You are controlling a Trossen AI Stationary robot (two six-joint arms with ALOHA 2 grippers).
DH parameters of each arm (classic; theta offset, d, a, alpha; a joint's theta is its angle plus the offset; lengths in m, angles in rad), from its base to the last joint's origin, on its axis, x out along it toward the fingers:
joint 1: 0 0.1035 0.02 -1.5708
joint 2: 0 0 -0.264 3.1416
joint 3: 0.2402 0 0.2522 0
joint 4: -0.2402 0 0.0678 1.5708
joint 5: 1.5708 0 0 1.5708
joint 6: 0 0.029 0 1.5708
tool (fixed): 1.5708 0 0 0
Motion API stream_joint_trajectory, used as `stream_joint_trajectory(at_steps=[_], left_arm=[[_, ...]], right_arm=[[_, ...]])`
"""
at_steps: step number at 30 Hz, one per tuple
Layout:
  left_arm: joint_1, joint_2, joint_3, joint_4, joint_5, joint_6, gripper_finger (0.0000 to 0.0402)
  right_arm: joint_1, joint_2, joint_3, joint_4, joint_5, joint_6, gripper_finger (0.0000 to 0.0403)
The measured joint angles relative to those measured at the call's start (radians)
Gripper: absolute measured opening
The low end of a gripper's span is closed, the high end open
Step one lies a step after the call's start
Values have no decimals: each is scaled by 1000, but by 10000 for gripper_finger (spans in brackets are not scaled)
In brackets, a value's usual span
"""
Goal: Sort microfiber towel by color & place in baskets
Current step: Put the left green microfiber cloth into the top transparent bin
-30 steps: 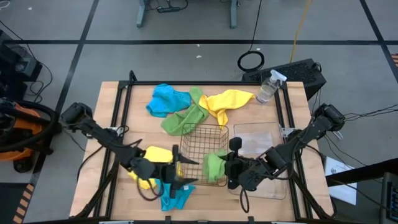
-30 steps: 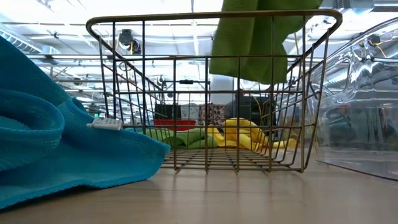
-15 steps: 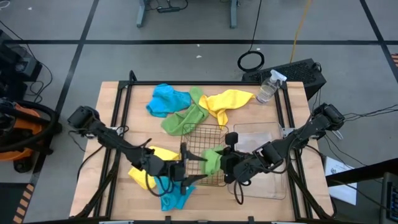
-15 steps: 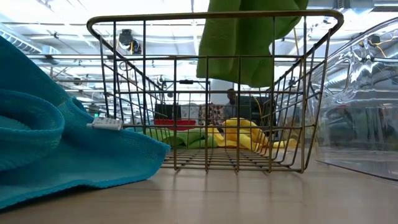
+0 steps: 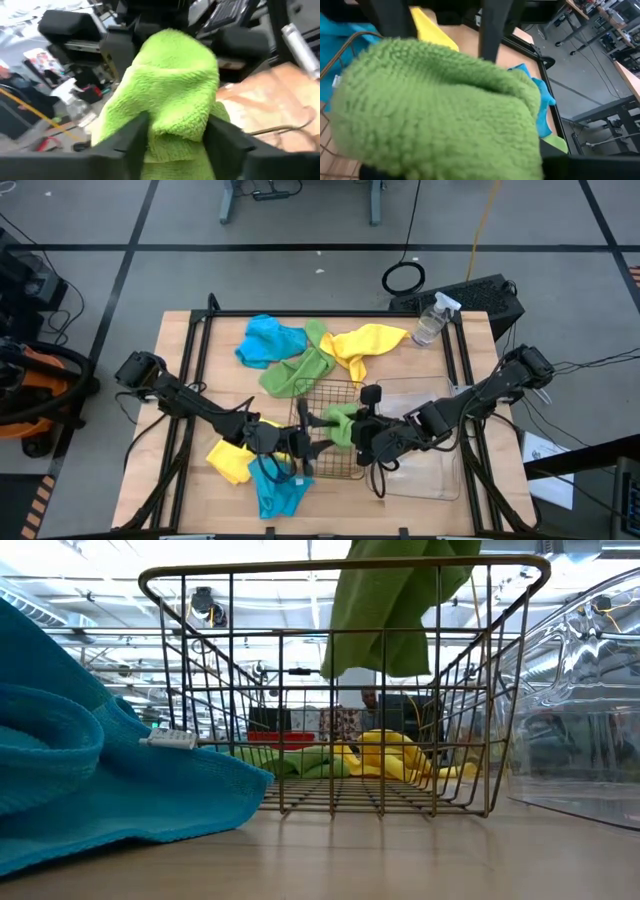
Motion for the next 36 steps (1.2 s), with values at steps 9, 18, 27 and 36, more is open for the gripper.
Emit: stream_joint_trajectory(at_steps=[9,18,27,36], left_arm=[[19,-32,0,3,-111,137,16],[60,-111,0,-20,-81,147,11],[129,-112,0,-35,14,109,10],[142,-112,0,-18,197,33,9]], right_arm=[[6,-51,0,-115,-28,188,136],[27,-142,1,-331,-109,421,206],[26,-143,0,-325,-101,388,90],[3,-142,-152,-12,-85,349,19]])
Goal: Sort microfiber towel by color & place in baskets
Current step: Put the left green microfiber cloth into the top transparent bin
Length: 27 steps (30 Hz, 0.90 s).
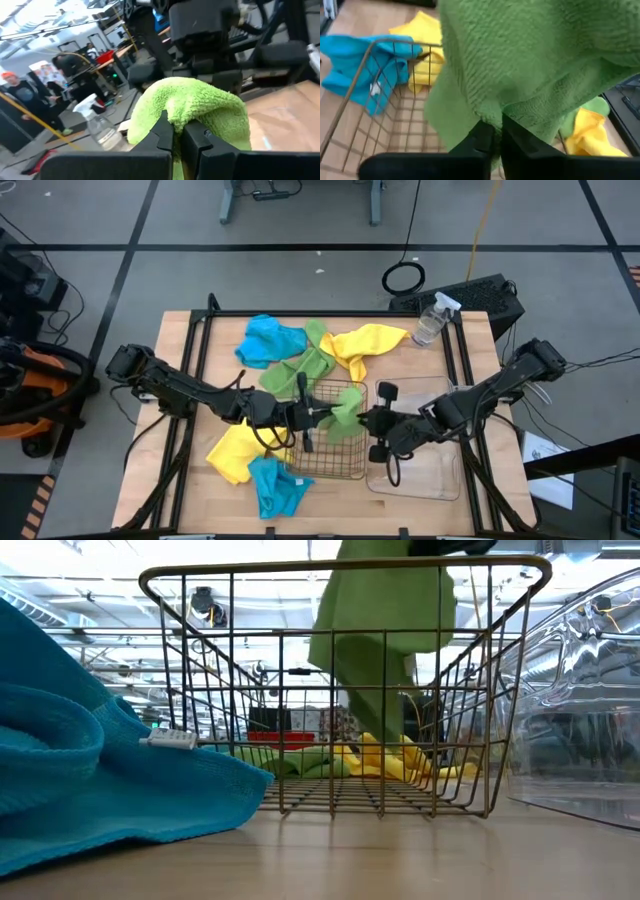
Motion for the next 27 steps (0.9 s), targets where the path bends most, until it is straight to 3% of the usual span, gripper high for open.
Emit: stream_joint_trajectory(at_steps=[7,12,19,27], left_arm=[[0,11,0,-7,175,-109,10],[0,23,0,-3,183,-156,13],[0,26,0,-3,182,-183,14],[0,27,0,0,167,-183,15]], right_arm=[[-5,0,-80,275,116,-117,5],[-5,0,-81,412,114,-197,8],[-5,9,-81,429,113,-171,31],[-5,93,-81,431,25,-127,99]])
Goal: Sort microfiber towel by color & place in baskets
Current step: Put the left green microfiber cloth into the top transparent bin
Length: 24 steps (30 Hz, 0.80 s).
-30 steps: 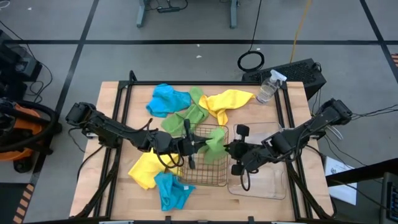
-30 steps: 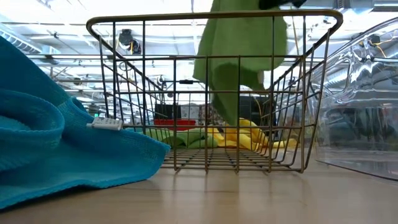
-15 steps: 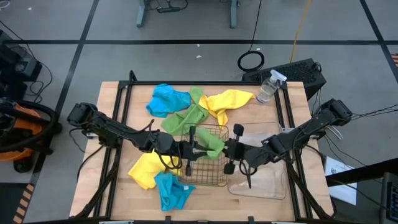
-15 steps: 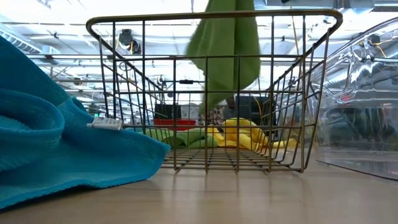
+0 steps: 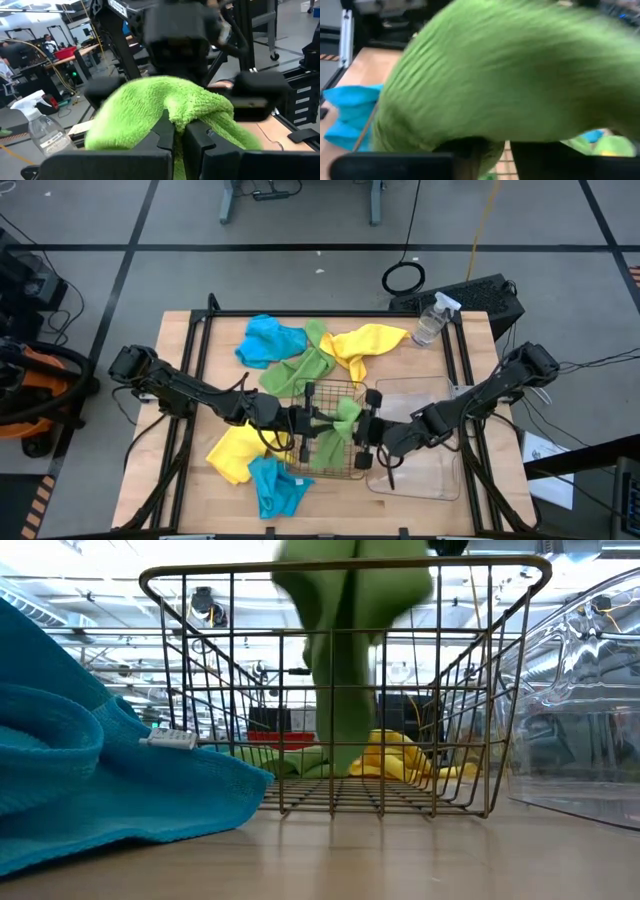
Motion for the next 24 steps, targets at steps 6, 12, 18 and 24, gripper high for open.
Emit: stream_joint_trajectory(at_steps=[6,12,18,24], left_arm=[[-1,1,0,1,26,0,16],[-1,1,0,1,37,0,16],[-1,1,0,2,127,1,16],[-1,1,0,2,133,0,18]], right_arm=[[-1,24,0,58,3,2,181],[1,24,0,136,-53,-69,238],[-12,24,0,157,-128,-94,252],[-12,24,0,157,-128,-123,177]])
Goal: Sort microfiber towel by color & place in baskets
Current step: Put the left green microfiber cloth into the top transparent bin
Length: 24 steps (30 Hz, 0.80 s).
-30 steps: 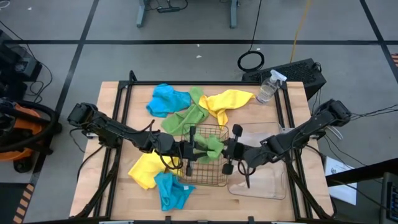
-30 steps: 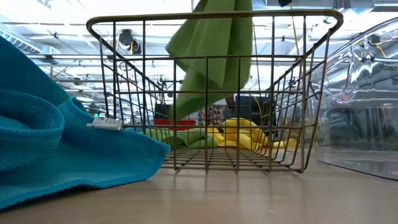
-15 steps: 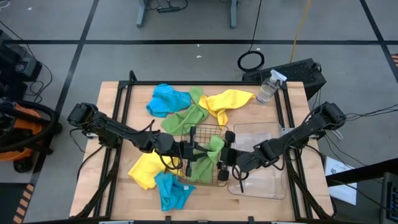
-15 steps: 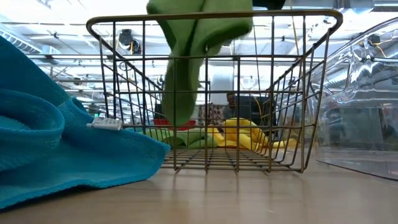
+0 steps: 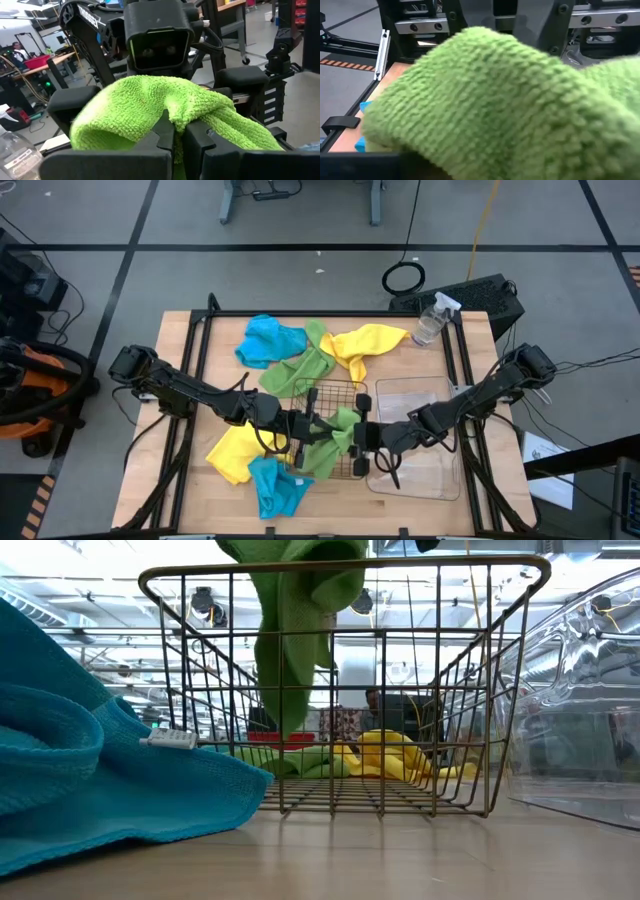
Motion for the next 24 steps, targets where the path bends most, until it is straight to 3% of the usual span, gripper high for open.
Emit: stream_joint_trajectory(at_steps=[6,16,24], left_arm=[[1,0,0,-16,-41,-33,71],[-34,-35,2,-208,-195,-124,225],[-88,-43,-1,-341,-288,-162,294]], right_arm=[[0,0,0,-3,2,-31,19],[13,-8,-2,-53,107,-18,4],[21,-51,1,-36,115,-41,3]])
